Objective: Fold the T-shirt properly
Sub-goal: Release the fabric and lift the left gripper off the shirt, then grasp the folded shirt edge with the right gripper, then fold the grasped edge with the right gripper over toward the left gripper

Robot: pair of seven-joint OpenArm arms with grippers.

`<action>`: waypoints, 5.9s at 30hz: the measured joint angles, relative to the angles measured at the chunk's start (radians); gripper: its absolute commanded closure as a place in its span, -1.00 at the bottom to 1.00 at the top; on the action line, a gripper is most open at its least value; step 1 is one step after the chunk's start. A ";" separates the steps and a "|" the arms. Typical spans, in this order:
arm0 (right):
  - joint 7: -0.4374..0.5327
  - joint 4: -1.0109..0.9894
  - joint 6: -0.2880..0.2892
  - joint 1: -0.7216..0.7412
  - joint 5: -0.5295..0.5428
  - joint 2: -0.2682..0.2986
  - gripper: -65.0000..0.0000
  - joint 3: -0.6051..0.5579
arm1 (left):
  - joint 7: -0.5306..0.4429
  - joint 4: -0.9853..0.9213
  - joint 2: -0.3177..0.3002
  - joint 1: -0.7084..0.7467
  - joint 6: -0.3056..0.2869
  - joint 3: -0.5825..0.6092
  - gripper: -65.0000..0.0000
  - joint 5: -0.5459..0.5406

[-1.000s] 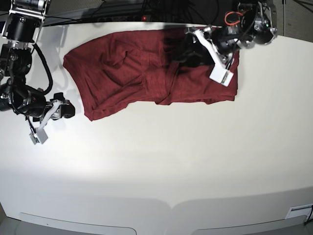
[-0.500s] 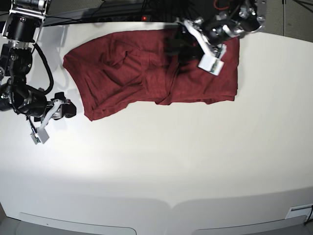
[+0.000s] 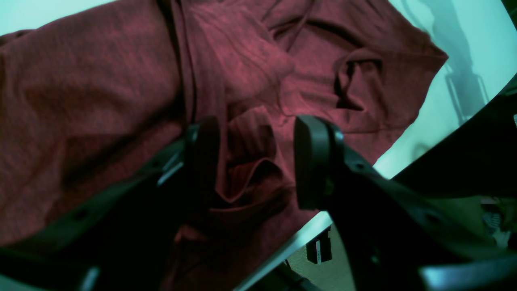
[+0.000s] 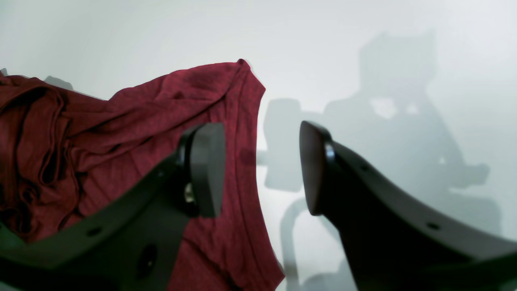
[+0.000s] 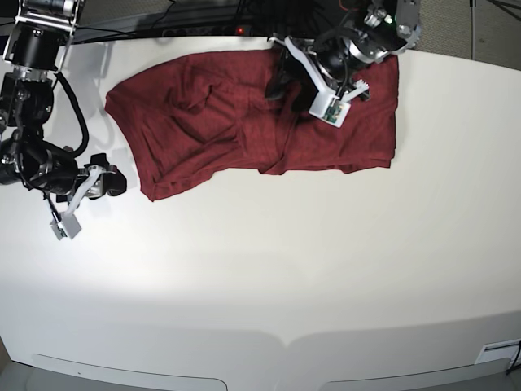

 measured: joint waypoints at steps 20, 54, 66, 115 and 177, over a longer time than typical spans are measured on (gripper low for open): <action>0.003 0.000 0.000 0.001 0.000 0.000 0.07 0.000 | -0.051 0.000 -0.001 0.084 0.078 0.019 0.25 0.024; 0.004 0.000 0.000 0.000 0.003 0.000 0.07 0.000 | -0.106 0.192 0.002 0.079 0.130 0.087 1.00 0.212; -0.004 0.000 0.000 0.000 0.038 0.000 0.07 0.000 | -0.156 -0.032 -0.002 0.061 0.309 0.089 1.00 0.225; -0.102 -0.002 0.000 -0.050 0.068 0.102 -0.21 -0.325 | 0.056 0.187 0.002 -0.013 0.434 -0.090 -0.14 0.343; -0.278 -0.160 0.011 -0.053 0.299 0.035 0.32 -0.315 | -0.019 0.187 0.002 -0.013 0.399 -0.097 -0.14 0.264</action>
